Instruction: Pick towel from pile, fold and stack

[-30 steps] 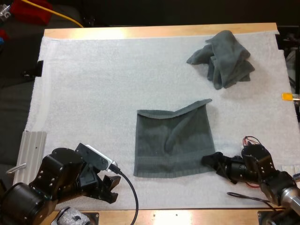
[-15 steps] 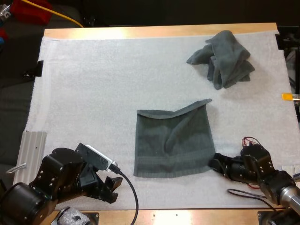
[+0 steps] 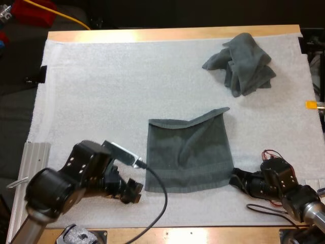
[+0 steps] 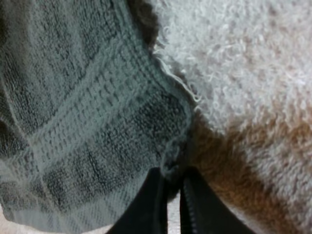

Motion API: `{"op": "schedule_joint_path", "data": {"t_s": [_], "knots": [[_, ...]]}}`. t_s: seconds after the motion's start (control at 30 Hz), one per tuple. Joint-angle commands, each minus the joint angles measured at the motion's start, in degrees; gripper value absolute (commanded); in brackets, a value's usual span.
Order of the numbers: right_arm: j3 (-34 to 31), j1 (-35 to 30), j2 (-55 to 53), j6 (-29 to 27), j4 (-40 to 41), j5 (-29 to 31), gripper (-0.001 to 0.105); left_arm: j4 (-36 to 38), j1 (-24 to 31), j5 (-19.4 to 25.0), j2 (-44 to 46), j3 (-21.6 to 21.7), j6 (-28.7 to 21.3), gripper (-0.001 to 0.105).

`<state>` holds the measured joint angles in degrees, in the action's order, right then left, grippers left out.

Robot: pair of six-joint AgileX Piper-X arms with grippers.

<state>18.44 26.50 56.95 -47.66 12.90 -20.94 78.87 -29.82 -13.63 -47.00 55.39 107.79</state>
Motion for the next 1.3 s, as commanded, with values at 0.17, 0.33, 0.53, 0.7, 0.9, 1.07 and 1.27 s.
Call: {"op": "schedule_joint_path", "data": {"t_s": [0.17,0.33,0.53,0.7,0.9,1.07,1.27], "knots": [[0.0,-0.2,0.2,-1.9,1.7,0.3,0.001,-3.8,0.0,-0.4,-3.5,-1.2,1.9,0.069],[0.0,-0.2,0.2,-1.9,1.5,0.3,0.001,-10.1,0.0,-0.4,-3.6,-7.5,4.4,0.069],[0.0,-0.2,0.2,-2.6,1.5,0.6,0.001,-19.4,0.0,-5.4,-3.6,-15.6,9.1,0.069],[0.0,-0.2,0.2,-2.6,1.5,0.6,0.001,-24.9,0.0,-6.5,-3.6,-19.2,11.6,0.069],[0.0,-0.2,0.2,-2.6,1.5,0.6,0.001,-28.0,0.0,-6.7,-3.6,-22.4,13.5,0.069],[0.0,-0.2,0.2,-2.7,1.5,0.6,0.001,-30.3,0.0,-6.7,-3.6,-25.9,14.3,0.069],[0.0,-0.2,0.2,-2.7,1.5,0.6,0.001,-35.0,0.0,-6.7,-3.6,-28.9,15.9,0.069]]}}
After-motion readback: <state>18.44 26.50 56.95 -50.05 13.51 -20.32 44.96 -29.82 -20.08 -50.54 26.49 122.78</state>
